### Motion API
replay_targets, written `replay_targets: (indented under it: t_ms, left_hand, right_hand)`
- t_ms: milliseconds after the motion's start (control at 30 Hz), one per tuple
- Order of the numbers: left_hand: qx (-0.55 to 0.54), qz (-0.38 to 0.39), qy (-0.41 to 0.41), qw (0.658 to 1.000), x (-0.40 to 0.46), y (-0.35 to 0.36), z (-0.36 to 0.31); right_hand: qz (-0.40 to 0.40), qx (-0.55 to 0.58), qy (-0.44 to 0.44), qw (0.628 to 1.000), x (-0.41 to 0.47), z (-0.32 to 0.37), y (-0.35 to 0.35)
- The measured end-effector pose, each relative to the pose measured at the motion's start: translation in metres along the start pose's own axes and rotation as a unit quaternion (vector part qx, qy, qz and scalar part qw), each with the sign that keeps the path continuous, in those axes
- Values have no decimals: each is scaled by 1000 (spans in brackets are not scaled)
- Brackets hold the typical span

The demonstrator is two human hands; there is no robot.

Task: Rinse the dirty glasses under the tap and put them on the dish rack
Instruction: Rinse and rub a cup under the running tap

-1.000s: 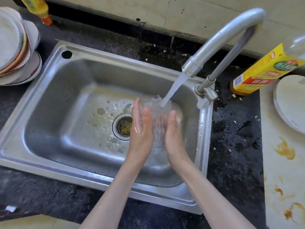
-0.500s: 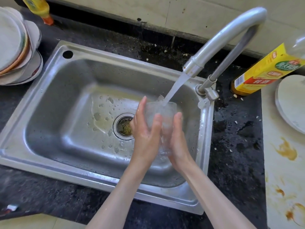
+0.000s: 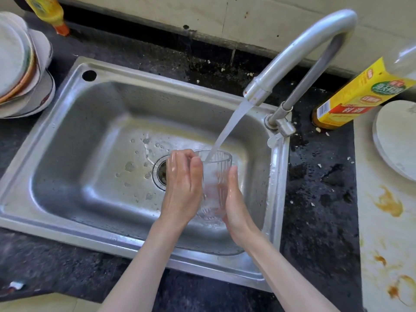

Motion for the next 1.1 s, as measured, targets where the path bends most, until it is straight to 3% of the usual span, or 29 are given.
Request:
replay_targets:
  t_ms: [167, 333, 400, 467, 567, 733, 900, 1100]
  left_hand:
    - [-28, 25, 71, 997, -2, -2, -10]
    - [-54, 2, 34, 998, -2, -28, -4]
    - [-58, -3, 29, 998, 0, -32, -6]
    - [-65, 2, 20, 998, 1, -30, -10]
    - [-38, -19, 33, 999, -1, -29, -19]
    - [1, 12, 125, 992, -9, -25, -44]
    - [78, 84, 243, 963, -21, -16, -57]
    - [227, 53, 267, 935, -18, -21, -46]
  right_hand:
    - [-14, 12, -22, 1000, -2, 12, -11]
    - [71, -81, -71, 992, -11, 22, -10]
    - [62, -81, -79, 992, -11, 19, -8]
    - [33, 33, -26, 999, -5, 8, -9]
    - [39, 259, 22, 965, 3, 4, -2]
    - [28, 390, 68, 918, 15, 10, 3]
    - [-18, 437, 109, 893, 19, 0, -7]
    - [-4, 352, 87, 932, 21, 14, -17]
Point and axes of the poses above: each hand's wrist, its own x-axis towards the middle knuckle, its own y-axis out of the palm, z = x × y, the point moved 9 cm from there along x, towards the middle knuckle, and after that the axes turned 3 degrees about -z, right-handed, at the moved point
